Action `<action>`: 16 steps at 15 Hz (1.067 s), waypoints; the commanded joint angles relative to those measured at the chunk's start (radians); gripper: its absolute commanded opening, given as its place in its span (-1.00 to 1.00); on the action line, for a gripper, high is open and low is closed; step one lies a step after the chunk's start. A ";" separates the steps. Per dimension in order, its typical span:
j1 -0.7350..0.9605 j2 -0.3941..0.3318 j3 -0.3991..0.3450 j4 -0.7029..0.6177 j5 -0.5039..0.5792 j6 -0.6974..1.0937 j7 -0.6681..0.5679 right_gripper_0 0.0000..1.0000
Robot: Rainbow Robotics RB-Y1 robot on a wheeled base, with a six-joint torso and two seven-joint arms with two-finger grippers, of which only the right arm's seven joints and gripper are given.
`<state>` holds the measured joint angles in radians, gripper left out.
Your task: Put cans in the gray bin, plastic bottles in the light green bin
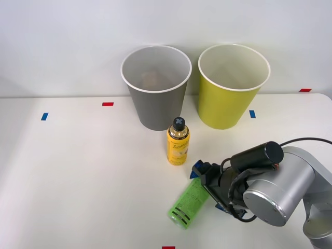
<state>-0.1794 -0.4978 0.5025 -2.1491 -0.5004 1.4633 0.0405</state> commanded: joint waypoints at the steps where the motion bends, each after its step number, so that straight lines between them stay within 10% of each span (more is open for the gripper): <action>1: -0.017 0.030 0.008 0.052 0.022 -0.031 0.013 1.00; 3: -0.017 0.035 0.017 0.055 0.040 -0.031 0.021 1.00; 4: -0.018 0.033 0.019 0.055 0.043 -0.031 0.027 0.69; 7: -0.015 0.035 0.021 0.048 0.059 -0.031 0.044 -0.99; 11: 0.011 0.022 0.021 -0.005 0.080 -0.031 0.090 -1.00; 16: 0.115 -0.016 -0.044 -0.161 0.140 -0.029 0.457 -1.00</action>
<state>-0.1037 -0.5023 0.4950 -2.2555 -0.3695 1.4329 0.4014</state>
